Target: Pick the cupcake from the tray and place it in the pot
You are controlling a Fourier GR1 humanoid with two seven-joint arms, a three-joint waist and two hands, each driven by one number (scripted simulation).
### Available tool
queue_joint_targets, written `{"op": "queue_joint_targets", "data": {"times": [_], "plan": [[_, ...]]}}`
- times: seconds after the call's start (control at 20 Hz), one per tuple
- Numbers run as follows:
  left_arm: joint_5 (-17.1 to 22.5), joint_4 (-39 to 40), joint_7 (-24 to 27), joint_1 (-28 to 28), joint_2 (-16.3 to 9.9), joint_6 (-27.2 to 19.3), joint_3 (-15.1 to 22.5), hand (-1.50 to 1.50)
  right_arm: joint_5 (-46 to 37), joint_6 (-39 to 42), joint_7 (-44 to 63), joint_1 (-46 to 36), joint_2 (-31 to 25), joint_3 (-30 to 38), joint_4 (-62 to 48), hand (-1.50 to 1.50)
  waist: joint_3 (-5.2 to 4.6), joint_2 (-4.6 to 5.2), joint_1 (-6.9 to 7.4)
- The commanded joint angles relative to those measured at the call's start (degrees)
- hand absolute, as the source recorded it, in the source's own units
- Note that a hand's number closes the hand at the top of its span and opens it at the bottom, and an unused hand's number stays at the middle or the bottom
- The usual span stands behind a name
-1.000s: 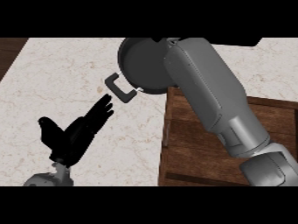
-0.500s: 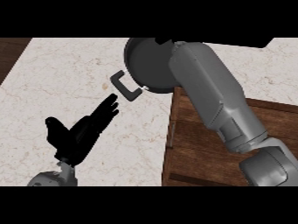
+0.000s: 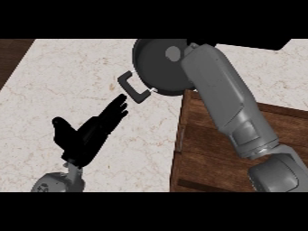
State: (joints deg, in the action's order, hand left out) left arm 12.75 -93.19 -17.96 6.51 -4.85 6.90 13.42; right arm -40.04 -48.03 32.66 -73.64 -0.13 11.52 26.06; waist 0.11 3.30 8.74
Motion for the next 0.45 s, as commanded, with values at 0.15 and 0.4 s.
{"op": "queue_joint_targets", "data": {"times": [0.15,0.4], "plan": [[0.29,0.52,0.43,-0.70,0.07,0.22,-0.37,0.00,2.53,-11.84,-8.31,0.96,0.13,1.91,-3.03,-1.50,-0.12,-0.42,-0.64],[-0.76,-0.13,0.44,-1.94,0.00,-0.91,-0.53,0.00,3.61,-15.86,-10.02,-0.01,0.12,3.56,-6.36,-1.50,-0.11,-1.42,-2.54]]}}
